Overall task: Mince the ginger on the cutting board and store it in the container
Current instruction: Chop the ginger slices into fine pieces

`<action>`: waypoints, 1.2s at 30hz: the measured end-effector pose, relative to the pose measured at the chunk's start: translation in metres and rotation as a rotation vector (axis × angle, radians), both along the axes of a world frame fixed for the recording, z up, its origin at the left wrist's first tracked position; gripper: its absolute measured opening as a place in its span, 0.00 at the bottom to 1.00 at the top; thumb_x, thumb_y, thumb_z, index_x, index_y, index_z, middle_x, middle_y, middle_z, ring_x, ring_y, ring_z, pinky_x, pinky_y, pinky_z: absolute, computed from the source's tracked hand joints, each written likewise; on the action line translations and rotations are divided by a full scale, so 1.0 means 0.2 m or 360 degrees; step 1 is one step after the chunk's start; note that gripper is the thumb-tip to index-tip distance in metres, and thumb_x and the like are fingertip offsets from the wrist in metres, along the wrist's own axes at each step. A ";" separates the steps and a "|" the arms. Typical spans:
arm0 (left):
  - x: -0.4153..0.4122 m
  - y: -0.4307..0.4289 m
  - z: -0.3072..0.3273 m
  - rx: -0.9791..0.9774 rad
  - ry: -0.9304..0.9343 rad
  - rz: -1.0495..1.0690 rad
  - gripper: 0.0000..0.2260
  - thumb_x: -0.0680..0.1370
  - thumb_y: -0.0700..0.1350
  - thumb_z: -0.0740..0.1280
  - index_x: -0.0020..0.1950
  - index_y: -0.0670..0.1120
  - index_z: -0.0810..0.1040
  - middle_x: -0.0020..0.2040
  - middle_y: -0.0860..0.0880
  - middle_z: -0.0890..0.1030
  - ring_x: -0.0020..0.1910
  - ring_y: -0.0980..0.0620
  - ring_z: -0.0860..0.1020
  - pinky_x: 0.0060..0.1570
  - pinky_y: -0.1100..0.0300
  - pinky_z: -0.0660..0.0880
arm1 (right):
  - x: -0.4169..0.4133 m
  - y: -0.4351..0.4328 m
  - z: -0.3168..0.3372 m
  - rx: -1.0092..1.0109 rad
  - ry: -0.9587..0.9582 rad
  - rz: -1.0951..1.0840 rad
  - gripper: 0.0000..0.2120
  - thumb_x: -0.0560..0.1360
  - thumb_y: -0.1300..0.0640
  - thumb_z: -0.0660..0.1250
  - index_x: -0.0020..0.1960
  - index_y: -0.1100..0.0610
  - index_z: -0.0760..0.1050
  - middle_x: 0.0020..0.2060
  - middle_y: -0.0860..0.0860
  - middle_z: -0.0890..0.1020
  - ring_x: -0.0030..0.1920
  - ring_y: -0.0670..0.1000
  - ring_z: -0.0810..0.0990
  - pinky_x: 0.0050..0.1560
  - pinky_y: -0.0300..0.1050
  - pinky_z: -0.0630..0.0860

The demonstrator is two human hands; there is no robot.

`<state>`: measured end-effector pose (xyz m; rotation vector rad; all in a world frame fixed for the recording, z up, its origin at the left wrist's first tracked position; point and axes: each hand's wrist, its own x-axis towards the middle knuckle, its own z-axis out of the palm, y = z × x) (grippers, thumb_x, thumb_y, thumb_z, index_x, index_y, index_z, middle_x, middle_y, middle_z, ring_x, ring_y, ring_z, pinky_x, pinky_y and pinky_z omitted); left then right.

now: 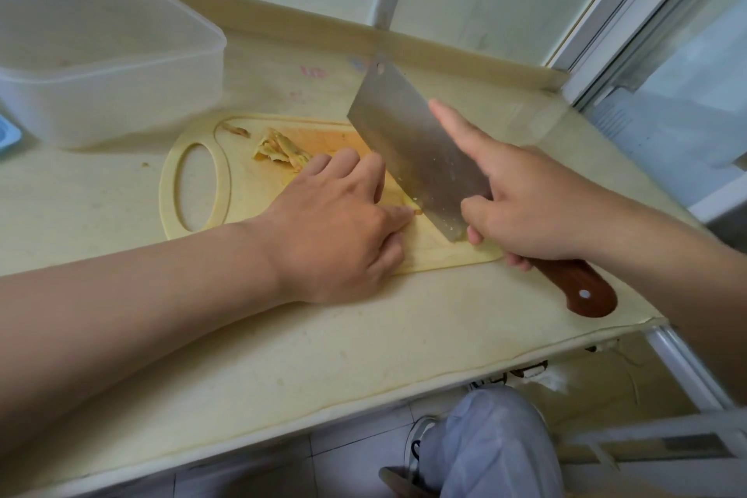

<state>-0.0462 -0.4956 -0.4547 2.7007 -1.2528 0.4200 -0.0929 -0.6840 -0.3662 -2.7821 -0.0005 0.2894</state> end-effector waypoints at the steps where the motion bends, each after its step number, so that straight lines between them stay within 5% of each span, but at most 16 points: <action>1: 0.00 0.00 0.00 0.0003 0.0003 0.0000 0.30 0.76 0.60 0.42 0.65 0.57 0.78 0.50 0.46 0.69 0.48 0.44 0.66 0.50 0.50 0.66 | 0.03 0.01 0.01 -0.0032 0.0033 0.0005 0.48 0.77 0.64 0.60 0.78 0.24 0.40 0.36 0.55 0.84 0.24 0.56 0.82 0.29 0.57 0.84; 8: 0.00 0.00 0.00 -0.0021 0.0021 -0.0020 0.30 0.77 0.60 0.43 0.68 0.57 0.77 0.49 0.47 0.69 0.47 0.44 0.67 0.50 0.50 0.67 | 0.20 0.12 -0.02 0.0044 -0.0119 -0.0004 0.48 0.75 0.66 0.59 0.80 0.28 0.42 0.36 0.57 0.84 0.22 0.54 0.80 0.23 0.52 0.81; 14: 0.00 0.00 0.01 0.0006 0.0036 -0.0001 0.34 0.74 0.61 0.38 0.69 0.58 0.75 0.51 0.47 0.68 0.49 0.45 0.66 0.53 0.49 0.67 | 0.00 0.04 -0.11 0.0149 -0.0380 -0.0080 0.48 0.77 0.64 0.59 0.78 0.25 0.38 0.35 0.60 0.84 0.27 0.59 0.81 0.31 0.57 0.83; 21: 0.00 0.00 0.01 -0.0019 0.0029 -0.0007 0.33 0.74 0.61 0.39 0.67 0.57 0.77 0.50 0.46 0.68 0.49 0.45 0.66 0.52 0.50 0.67 | -0.04 0.02 -0.05 0.0069 -0.0206 -0.0027 0.47 0.79 0.64 0.59 0.77 0.23 0.39 0.34 0.57 0.85 0.25 0.55 0.82 0.30 0.49 0.83; 26: 0.01 0.00 0.00 -0.0024 0.0023 -0.0013 0.32 0.75 0.60 0.41 0.65 0.56 0.79 0.49 0.46 0.68 0.47 0.44 0.66 0.50 0.50 0.67 | 0.10 0.06 0.00 -0.0063 -0.0038 0.0044 0.49 0.76 0.66 0.60 0.80 0.27 0.42 0.33 0.55 0.84 0.22 0.53 0.80 0.26 0.54 0.82; 31: 0.01 0.00 0.00 -0.0028 0.0015 -0.0022 0.31 0.75 0.61 0.42 0.67 0.57 0.78 0.49 0.46 0.69 0.47 0.44 0.66 0.50 0.50 0.67 | 0.18 0.12 -0.02 0.0032 -0.0110 0.0000 0.49 0.74 0.67 0.60 0.80 0.28 0.42 0.34 0.55 0.84 0.21 0.53 0.79 0.22 0.49 0.79; 36: 0.00 0.00 0.01 -0.0017 0.0012 -0.0011 0.35 0.73 0.61 0.37 0.69 0.58 0.75 0.51 0.47 0.67 0.47 0.47 0.60 0.51 0.50 0.64 | 0.03 0.07 -0.08 0.0111 -0.0328 -0.0042 0.49 0.76 0.65 0.59 0.79 0.27 0.39 0.33 0.58 0.84 0.25 0.57 0.81 0.31 0.56 0.83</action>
